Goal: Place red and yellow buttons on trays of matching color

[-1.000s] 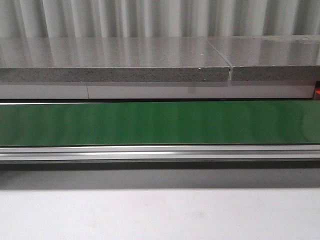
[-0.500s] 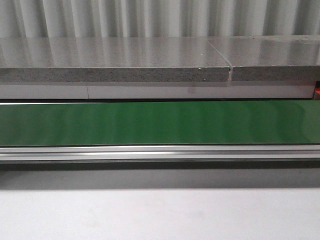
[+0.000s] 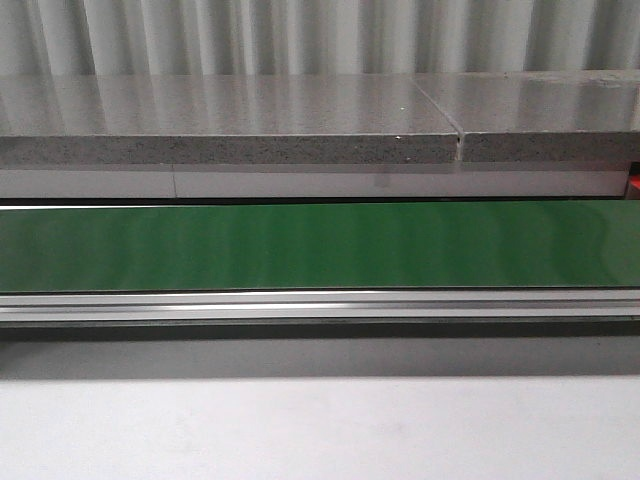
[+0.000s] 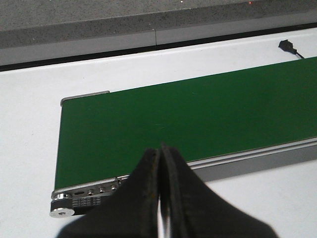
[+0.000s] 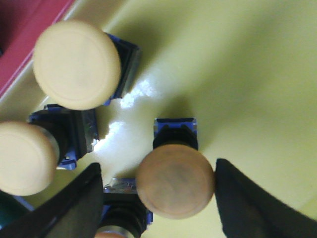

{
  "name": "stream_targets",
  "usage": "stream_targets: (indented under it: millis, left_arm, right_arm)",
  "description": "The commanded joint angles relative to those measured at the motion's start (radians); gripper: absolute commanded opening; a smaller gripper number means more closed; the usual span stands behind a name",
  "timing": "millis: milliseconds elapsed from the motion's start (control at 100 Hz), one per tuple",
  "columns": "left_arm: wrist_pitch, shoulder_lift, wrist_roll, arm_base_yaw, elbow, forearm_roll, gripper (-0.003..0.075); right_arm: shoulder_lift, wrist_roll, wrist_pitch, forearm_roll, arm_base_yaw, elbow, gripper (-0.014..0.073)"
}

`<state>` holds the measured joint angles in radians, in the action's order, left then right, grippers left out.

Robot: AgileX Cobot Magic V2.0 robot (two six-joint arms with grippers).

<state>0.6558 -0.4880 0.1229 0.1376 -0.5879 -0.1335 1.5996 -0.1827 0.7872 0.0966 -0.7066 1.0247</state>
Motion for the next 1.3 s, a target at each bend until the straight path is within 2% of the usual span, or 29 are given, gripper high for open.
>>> stream_targets:
  millis: [0,260,420,540,730,850,960,1040,1290]
  left_arm:
    - [-0.072,-0.005,0.001,0.007,-0.025,-0.005,-0.002]
    - [-0.072,-0.005,0.001,0.007,-0.025,-0.005,-0.002]
    - [-0.072,-0.005,0.001,0.007,-0.025,-0.005,-0.002]
    - [-0.072,-0.005,0.001,0.007,-0.025,-0.005,-0.002]
    - [-0.072,-0.005,0.001,0.007,-0.025,-0.005,-0.002]
    - [-0.072,-0.005,0.001,0.007,-0.025,-0.005,-0.002]
    - [-0.072,-0.005,0.001,0.007,-0.025,-0.005,-0.002]
    - [-0.072,-0.005,0.001,0.007,-0.025,-0.005,-0.002]
    - [-0.072,-0.005,0.001,0.007,-0.025,-0.005,-0.002]
  right_arm:
    - [-0.087,0.002,-0.024,-0.017,-0.005,0.02,0.0489]
    - [-0.244,0.005,0.012,-0.043,0.003,0.02,0.0489]
    - [-0.342,0.022,0.012,-0.051,0.1,0.02,0.0475]
    - [-0.382,0.035,0.015,-0.067,0.226,0.02,0.0374]
    - [-0.416,0.04,0.005,-0.07,0.445,0.02,0.01]
    - [-0.428,0.04,-0.022,-0.07,0.567,0.006,-0.0015]
    - [-0.442,0.04,-0.04,-0.071,0.639,-0.014,-0.0058]
    - [-0.46,0.04,-0.06,-0.072,0.674,-0.034,-0.0059]
    - [-0.608,0.05,-0.138,-0.079,0.688,-0.153,-0.0059]
